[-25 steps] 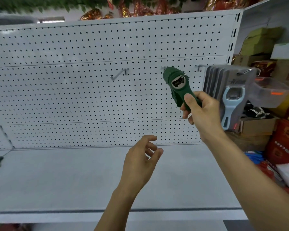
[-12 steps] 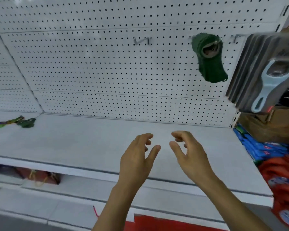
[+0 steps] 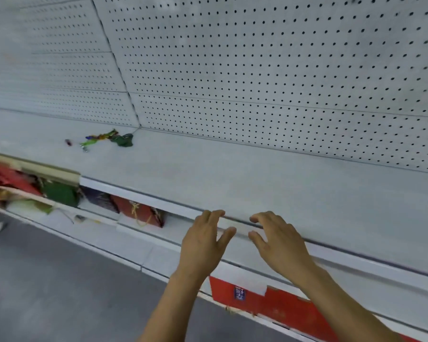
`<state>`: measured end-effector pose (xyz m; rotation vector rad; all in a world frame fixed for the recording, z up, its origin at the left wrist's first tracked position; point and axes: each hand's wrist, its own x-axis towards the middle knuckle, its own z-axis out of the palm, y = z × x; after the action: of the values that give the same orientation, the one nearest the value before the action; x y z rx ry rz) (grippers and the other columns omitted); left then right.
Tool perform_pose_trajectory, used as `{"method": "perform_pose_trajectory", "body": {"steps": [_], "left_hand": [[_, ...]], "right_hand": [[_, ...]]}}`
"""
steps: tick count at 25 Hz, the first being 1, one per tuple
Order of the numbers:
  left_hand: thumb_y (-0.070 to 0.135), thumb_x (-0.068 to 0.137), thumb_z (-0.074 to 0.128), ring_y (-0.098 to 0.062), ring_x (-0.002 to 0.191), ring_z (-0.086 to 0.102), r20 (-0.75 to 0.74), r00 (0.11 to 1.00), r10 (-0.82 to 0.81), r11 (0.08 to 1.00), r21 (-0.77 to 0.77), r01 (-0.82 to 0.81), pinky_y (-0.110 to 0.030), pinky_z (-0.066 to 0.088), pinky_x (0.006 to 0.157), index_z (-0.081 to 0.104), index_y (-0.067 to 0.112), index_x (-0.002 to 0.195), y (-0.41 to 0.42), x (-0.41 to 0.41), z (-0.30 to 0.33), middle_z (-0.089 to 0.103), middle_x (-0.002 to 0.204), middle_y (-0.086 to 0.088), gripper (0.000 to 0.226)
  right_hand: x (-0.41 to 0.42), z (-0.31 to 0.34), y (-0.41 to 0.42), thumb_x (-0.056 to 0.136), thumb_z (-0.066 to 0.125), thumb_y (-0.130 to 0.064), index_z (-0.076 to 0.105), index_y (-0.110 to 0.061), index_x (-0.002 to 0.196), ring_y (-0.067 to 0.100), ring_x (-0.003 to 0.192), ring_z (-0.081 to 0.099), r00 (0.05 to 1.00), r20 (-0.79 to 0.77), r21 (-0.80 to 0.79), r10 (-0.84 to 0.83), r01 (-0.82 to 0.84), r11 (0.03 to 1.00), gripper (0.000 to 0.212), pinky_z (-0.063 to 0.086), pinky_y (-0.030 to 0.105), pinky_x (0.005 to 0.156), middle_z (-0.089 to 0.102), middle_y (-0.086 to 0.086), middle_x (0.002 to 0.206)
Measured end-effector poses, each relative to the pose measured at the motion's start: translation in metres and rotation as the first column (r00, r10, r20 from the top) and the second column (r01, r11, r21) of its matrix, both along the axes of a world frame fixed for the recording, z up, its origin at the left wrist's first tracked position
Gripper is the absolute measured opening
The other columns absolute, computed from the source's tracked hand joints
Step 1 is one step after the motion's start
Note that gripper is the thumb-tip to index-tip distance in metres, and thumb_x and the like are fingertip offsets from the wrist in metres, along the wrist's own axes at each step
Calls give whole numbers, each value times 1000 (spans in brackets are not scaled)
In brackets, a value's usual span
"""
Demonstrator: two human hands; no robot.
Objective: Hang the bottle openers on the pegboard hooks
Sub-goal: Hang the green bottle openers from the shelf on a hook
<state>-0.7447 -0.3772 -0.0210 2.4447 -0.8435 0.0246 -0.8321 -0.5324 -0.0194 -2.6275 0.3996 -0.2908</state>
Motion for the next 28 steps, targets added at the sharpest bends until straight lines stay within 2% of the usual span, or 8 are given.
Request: {"method": "perform_pose_trajectory", "body": {"steps": [4, 9, 13, 18, 21, 25, 28], "left_hand": [[53, 94, 45, -15, 124, 47, 13, 999, 37, 997, 62, -38, -30, 44, 96, 43, 26, 139, 90, 76, -1, 50, 136, 5, 52], [51, 94, 47, -8, 112, 51, 1, 998, 65, 995, 75, -65, -20, 43, 83, 47, 31, 131, 184, 156, 6, 53, 126, 12, 42], [49, 93, 51, -8, 110, 52, -36, 991, 126, 992, 34, -125, -25, 48, 87, 49, 31, 130, 237, 218, 4, 55, 124, 13, 42], [45, 93, 54, -10, 106, 55, -125, 980, 153, 988, -21, -156, -31, 50, 92, 52, 27, 129, 260, 301, 0, 58, 118, 9, 41], [42, 93, 55, -7, 103, 55, -182, 973, 142, 987, -44, -153, -30, 50, 90, 51, 27, 129, 264, 360, 2, 57, 121, 9, 39], [43, 94, 54, -9, 104, 55, -220, 969, 111, 994, 6, -112, -28, 50, 90, 51, 26, 131, 260, 447, 9, 58, 122, 6, 41], [40, 94, 54, -11, 104, 57, -216, 974, 73, 997, 39, -67, -29, 49, 90, 51, 24, 131, 241, 518, 12, 58, 123, 4, 40]], "right_hand": [[81, -7, 86, 98, 45, -38, 47, -27, 128, 11, 116, 50, 999, -5, 42, 43, -42, 998, 33, 39, 27, 90, 52, -11, 129], [173, -7, 173, 97, 46, -35, 49, -26, 126, 12, 116, 51, 997, 16, 82, 80, -81, 993, 30, 40, 27, 90, 54, -11, 127], [242, -4, 213, 96, 49, -36, 51, -27, 123, 11, 112, 53, 994, -17, 127, 109, -106, 986, 29, 45, 30, 88, 55, -12, 124], [337, -1, 225, 95, 49, -36, 53, -28, 119, 10, 110, 54, 994, -41, 161, 105, -98, 982, 25, 42, 29, 83, 56, -13, 124], [412, 1, 222, 96, 49, -36, 56, -28, 118, 11, 109, 56, 994, -38, 181, 100, -91, 979, 25, 40, 28, 80, 57, -10, 122], [514, 4, 214, 95, 51, -36, 63, -29, 111, 14, 105, 59, 997, -70, 237, 45, -27, 971, 22, 42, 30, 80, 61, -5, 118], [583, 1, 204, 95, 52, -34, 64, -24, 112, 20, 103, 59, 992, -125, 183, -32, 55, 982, 24, 42, 30, 77, 61, -1, 118]]}}
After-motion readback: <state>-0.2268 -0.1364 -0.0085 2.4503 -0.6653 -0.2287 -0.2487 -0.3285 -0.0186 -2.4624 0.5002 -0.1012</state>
